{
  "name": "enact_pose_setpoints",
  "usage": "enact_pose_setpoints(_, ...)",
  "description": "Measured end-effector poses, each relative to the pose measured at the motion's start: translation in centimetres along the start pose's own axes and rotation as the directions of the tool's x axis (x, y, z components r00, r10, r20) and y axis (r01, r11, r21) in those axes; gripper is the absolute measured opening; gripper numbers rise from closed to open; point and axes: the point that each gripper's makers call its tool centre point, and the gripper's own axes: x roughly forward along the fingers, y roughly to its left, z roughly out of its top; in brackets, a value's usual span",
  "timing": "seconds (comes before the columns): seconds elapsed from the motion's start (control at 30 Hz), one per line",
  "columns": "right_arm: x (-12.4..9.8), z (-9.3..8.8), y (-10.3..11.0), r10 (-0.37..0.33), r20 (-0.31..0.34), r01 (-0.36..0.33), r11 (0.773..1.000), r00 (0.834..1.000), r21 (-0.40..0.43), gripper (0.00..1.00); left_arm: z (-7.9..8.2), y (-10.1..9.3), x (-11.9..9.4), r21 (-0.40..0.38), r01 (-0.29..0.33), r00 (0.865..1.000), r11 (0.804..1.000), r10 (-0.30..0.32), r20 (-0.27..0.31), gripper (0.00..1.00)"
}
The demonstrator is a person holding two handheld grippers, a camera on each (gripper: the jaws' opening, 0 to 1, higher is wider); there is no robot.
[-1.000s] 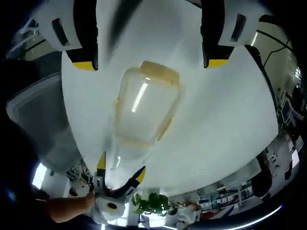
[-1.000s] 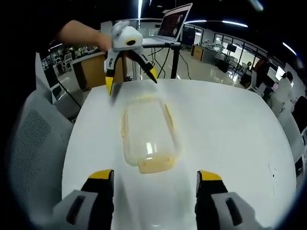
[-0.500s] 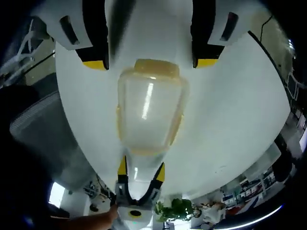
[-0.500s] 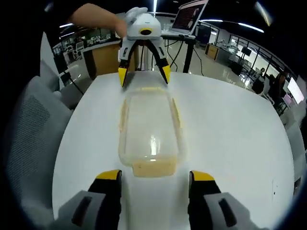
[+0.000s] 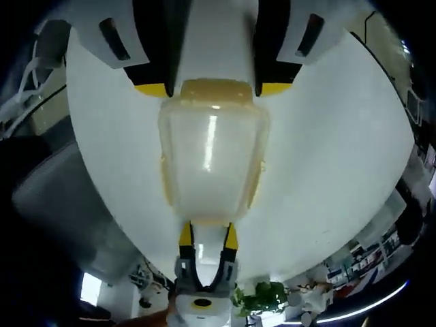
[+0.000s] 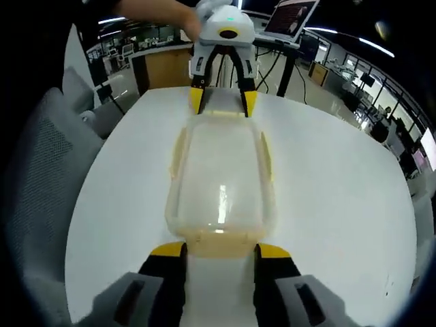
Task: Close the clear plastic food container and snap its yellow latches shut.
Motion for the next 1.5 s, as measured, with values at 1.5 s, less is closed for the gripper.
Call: enact_pose_setpoints(1.5,-4.5,2.4,-1.6,0.012,-0.021,-0.012,1.0,1.0,0.003,0.35,3.4,1.1,-3.2,-0.02,-0.02,0.999,1.0,0.019,-0.028,0.35)
